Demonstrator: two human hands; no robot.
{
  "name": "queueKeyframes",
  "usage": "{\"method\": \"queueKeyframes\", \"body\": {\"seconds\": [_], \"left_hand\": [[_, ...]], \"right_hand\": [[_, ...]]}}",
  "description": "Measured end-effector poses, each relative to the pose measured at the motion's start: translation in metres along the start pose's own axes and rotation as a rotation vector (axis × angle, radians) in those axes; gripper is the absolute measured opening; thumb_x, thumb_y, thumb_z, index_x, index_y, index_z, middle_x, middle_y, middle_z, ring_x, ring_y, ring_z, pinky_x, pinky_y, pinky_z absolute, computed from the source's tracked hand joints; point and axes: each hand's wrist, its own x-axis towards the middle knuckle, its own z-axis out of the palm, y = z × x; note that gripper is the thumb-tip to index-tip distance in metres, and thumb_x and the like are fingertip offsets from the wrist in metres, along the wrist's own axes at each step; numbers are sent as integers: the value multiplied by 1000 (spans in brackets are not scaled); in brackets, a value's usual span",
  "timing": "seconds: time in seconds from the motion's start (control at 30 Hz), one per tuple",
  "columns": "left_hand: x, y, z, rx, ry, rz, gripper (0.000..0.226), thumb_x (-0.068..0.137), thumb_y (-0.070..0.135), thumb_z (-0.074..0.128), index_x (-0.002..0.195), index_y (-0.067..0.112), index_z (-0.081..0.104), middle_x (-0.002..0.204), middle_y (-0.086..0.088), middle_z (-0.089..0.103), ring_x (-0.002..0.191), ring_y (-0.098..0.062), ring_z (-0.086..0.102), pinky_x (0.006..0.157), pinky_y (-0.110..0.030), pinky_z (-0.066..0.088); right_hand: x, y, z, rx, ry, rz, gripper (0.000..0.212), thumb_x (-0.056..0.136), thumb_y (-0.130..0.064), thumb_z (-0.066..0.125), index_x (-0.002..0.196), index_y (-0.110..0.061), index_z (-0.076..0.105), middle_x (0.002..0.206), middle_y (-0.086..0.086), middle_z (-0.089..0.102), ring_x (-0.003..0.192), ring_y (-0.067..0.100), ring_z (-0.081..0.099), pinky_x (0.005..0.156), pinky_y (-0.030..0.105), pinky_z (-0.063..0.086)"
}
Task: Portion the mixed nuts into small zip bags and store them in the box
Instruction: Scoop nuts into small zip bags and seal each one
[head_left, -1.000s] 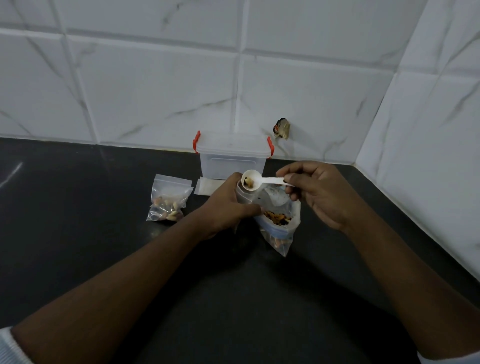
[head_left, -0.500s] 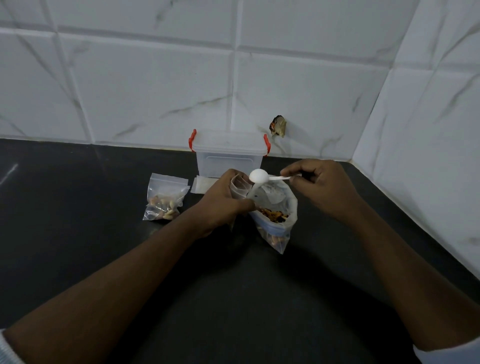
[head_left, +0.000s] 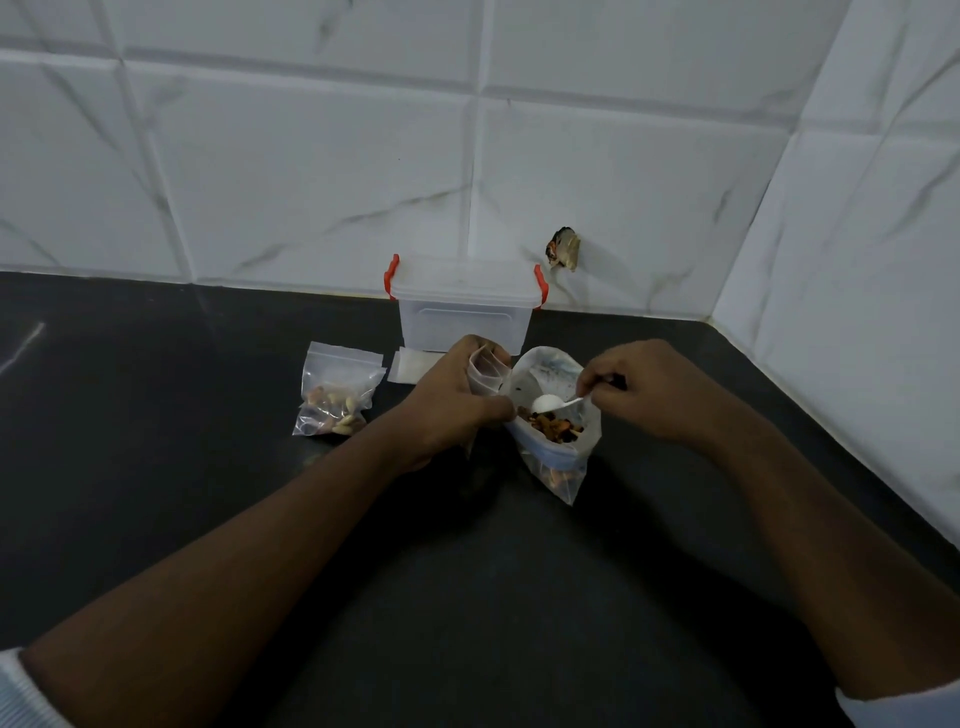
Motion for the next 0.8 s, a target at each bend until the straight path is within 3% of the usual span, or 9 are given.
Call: {"method": "queueKeyframes", "body": {"seconds": [0.07, 0.2, 0.3, 0.47, 0.63, 0.8], "left_hand": [[0, 0, 0, -4, 0, 0, 52, 81, 6, 78, 122, 25, 52, 122, 2, 60, 114, -18, 61, 94, -34, 57], [-1, 1, 0, -16, 0, 3, 51, 82, 5, 77, 121, 26, 52, 120, 3, 60, 112, -17, 62, 88, -29, 58], [-2, 2, 0, -10, -5, -2, 50, 82, 7, 78, 120, 28, 52, 120, 5, 60, 112, -16, 61, 89, -29, 57], [-2, 3, 1, -14, -4, -7, 50, 83, 8, 78, 122, 26, 53, 121, 3, 61, 112, -16, 61, 94, -34, 57], [-3, 4, 0, -19, -10, -11, 49, 84, 8, 78, 121, 27, 52, 122, 3, 60, 113, -17, 62, 95, -36, 57], [-3, 4, 1, -29, -17, -4, 48, 84, 8, 78, 119, 29, 52, 121, 6, 61, 111, -14, 62, 85, -26, 56]], "right_hand": [[-1, -1, -3, 34, 10, 31, 23, 92, -12, 61, 93, -25, 80, 74, -17, 66, 65, 2, 59, 60, 21, 42], [0, 2, 0, 278, 28, 146, 24, 95, -12, 60, 90, -26, 79, 74, -6, 73, 62, 10, 64, 60, 28, 53], [4, 5, 10, 584, 59, 301, 26, 96, -4, 57, 89, -15, 79, 78, 6, 75, 66, 15, 64, 58, 27, 52], [4, 9, 14, 859, 12, 431, 21, 96, 4, 56, 96, -1, 76, 81, 11, 77, 60, 11, 61, 50, 23, 47], [6, 11, 17, 1013, 4, 508, 22, 96, 6, 53, 102, 5, 74, 89, 20, 77, 57, 10, 59, 49, 20, 45], [5, 17, 11, 1102, 57, 505, 23, 97, 3, 52, 98, 3, 75, 88, 20, 75, 59, 11, 56, 49, 20, 43]]}}
